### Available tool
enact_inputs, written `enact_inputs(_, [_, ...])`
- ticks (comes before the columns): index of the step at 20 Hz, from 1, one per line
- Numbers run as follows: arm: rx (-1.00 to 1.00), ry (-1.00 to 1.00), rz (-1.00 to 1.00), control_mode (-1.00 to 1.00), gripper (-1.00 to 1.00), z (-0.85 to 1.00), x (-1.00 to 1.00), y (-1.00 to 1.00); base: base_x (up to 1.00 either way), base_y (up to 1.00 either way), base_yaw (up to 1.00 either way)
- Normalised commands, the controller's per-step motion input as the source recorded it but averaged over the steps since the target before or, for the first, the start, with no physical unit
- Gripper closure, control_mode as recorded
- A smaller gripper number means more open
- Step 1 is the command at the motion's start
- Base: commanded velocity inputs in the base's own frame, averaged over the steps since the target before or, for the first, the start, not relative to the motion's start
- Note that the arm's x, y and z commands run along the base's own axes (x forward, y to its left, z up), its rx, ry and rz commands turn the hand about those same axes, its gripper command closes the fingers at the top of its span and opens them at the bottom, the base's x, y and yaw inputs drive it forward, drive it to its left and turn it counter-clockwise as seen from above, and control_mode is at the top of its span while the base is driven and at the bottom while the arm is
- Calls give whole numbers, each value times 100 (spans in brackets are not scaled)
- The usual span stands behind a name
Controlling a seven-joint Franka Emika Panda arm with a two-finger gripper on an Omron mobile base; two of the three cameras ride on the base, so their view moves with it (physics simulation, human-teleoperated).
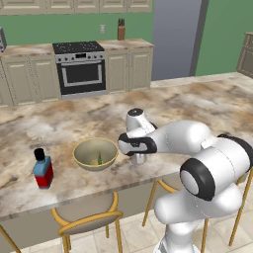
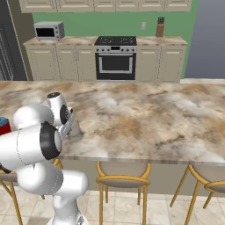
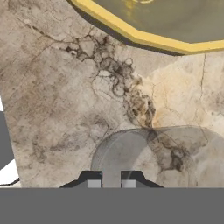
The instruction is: There is a bowl on the dining counter. Grab a lemon wedge from the fridge and place it in the bowl. Then get the liquor bottle and glass cup from the cabinet and place them next to the bowl.
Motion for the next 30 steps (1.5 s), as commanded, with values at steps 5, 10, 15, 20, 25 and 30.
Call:
enact_inputs(5, [0,-1,2,-100,100,-13,7,0,0,0,0])
enact_inputs(10, [0,-2,3,-100,100,-12,13,0,0,0,0])
enact_inputs(15, [0,-3,3,-100,100,-12,14,0,0,0,0])
enact_inputs(20, [0,-1,4,-100,100,-21,7,0,0,0,0])
enact_inputs(25, [0,0,2,-100,-100,-33,-4,0,0,0,0])
enact_inputs(30, [0,-2,1,-100,-100,-15,-28,0,0,0,0])
